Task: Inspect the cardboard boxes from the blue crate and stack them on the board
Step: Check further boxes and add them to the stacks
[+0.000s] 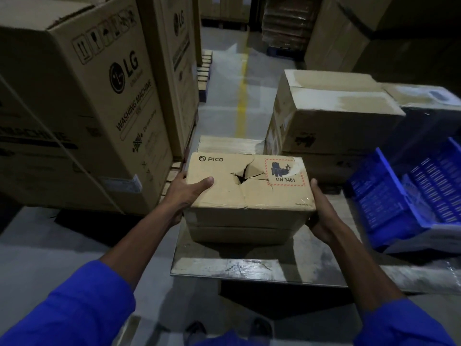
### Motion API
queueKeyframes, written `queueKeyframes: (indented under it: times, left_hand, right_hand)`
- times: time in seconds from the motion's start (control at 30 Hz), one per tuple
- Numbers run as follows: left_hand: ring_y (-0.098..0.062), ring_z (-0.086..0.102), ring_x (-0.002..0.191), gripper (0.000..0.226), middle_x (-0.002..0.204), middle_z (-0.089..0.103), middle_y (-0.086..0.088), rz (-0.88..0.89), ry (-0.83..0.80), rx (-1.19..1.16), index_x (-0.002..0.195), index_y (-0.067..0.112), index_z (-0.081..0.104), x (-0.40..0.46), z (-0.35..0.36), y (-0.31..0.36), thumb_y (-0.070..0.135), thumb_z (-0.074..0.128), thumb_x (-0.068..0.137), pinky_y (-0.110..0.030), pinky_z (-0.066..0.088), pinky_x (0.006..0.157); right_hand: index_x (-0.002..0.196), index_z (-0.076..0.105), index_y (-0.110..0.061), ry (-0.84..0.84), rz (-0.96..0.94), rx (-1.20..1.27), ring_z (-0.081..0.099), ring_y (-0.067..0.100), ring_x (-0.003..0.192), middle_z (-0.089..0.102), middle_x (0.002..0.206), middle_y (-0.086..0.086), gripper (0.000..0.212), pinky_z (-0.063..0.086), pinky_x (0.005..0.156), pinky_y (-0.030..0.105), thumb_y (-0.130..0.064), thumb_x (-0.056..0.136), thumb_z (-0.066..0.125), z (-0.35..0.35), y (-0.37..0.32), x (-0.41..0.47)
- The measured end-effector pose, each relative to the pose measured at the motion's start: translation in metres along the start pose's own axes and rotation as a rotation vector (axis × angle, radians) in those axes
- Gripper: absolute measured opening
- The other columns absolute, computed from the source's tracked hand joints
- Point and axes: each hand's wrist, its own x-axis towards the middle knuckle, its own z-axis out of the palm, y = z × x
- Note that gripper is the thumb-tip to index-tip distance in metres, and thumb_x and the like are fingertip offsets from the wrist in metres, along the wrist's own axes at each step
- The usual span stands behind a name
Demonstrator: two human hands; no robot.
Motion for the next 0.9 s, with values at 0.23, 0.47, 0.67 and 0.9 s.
queueKeyframes:
  times: [0.23, 0.47, 0.67, 0.9]
  left_hand:
    - [-0.024, 0.064, 0.111, 0.067, 0.120, 0.068, -0.003, 0.003, -0.011, -0.006, 0.138, 0.022, 0.056, -0.001, -0.006, 0.000, 0.040, 0.085, 0.080, -0.045, 0.053, 0.095]
    - [-0.034, 0.072, 0.106, 0.076, 0.110, 0.077, -0.009, -0.104, -0.023, -0.159, 0.127, 0.024, 0.064, 0.003, -0.055, -0.010, 0.053, 0.093, 0.063, -0.053, 0.059, 0.088]
    - [-0.023, 0.075, 0.088, 0.066, 0.107, 0.077, -0.012, -0.090, 0.012, -0.227, 0.135, 0.016, 0.060, -0.002, -0.074, -0.019, 0.041, 0.080, 0.077, -0.033, 0.060, 0.061]
    - [-0.018, 0.054, 0.110, 0.049, 0.124, 0.052, 0.003, 0.275, 0.019, 0.498, 0.154, 0.019, 0.042, -0.004, -0.058, -0.018, 0.037, 0.046, 0.108, -0.029, 0.044, 0.077]
  right_hand:
    - [0.128, 0.070, -0.028, 0.013, 0.011, -0.007, 0.059, 0.028, 0.128, 0.074, 0.127, 0.005, 0.059, 0.039, 0.117, 0.054, -0.067, 0.103, 0.035, 0.000, 0.000, -0.003]
    - [0.134, 0.061, -0.021, -0.038, 0.199, -0.164, 0.052, 0.034, 0.133, 0.058, 0.142, 0.014, 0.063, 0.037, 0.117, 0.058, -0.070, 0.096, 0.051, 0.004, 0.031, -0.002]
    - [0.123, 0.067, -0.025, -0.101, 0.218, -0.091, 0.063, 0.034, 0.120, 0.068, 0.126, 0.013, 0.053, 0.050, 0.106, 0.055, -0.068, 0.095, 0.057, 0.023, 0.038, -0.008]
    - [0.139, 0.060, -0.022, -0.029, -0.017, 0.314, 0.063, 0.036, 0.126, 0.066, 0.135, 0.017, 0.062, 0.052, 0.106, 0.058, -0.066, 0.097, 0.051, 0.012, 0.023, -0.013]
